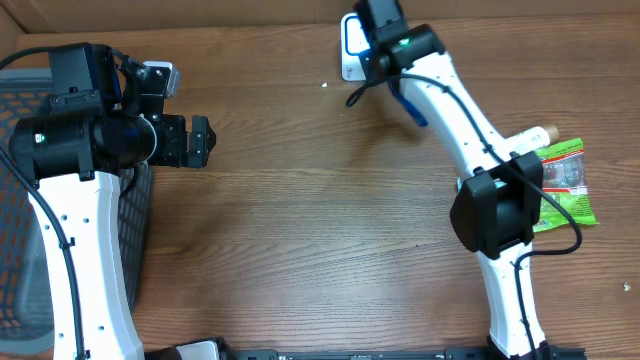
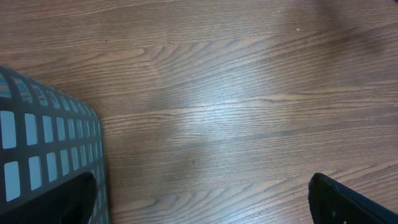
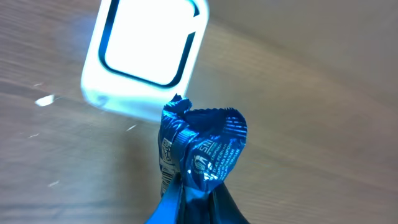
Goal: Scan the item barcode
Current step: 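Hold the blue bar barcode over the scanner with the right gripper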
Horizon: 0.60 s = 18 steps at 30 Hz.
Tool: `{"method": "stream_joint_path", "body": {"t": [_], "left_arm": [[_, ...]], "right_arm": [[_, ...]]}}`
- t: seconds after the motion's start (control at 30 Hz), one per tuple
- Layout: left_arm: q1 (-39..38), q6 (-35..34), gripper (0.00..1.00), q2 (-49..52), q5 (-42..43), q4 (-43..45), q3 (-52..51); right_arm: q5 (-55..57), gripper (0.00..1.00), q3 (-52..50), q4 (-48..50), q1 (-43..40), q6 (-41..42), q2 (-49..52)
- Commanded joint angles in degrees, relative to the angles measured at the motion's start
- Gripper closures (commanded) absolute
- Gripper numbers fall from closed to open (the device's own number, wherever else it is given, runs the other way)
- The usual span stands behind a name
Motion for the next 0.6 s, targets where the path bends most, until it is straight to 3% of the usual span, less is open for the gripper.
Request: {"method": "stream_joint_path", "body": {"t": [0.0,0.2,0.43,0.57], "left_arm": [[0.0,0.24,0.0,0.5,0.48,0.22,0.33],[0.0,0.24,0.0,0.5,0.48,0.22,0.31],[0.0,0.24,0.0,0.5,0.48,0.22,0.33],[0.0,0.24,0.0,0.5,0.48,0.22,0.31]], "right_arm": [[10.95,0.96,1.77,4.52,0.5,-14.36,-2.97],[10.62,0.96,1.68,19.82,0.31,-26.32,-2.84],[9.44,0.96,1.66,27.74,0.31,-43.8,-0.72],[10.32,0.96,1.66,31.02,-0.17,-48.98,2.4]]}}
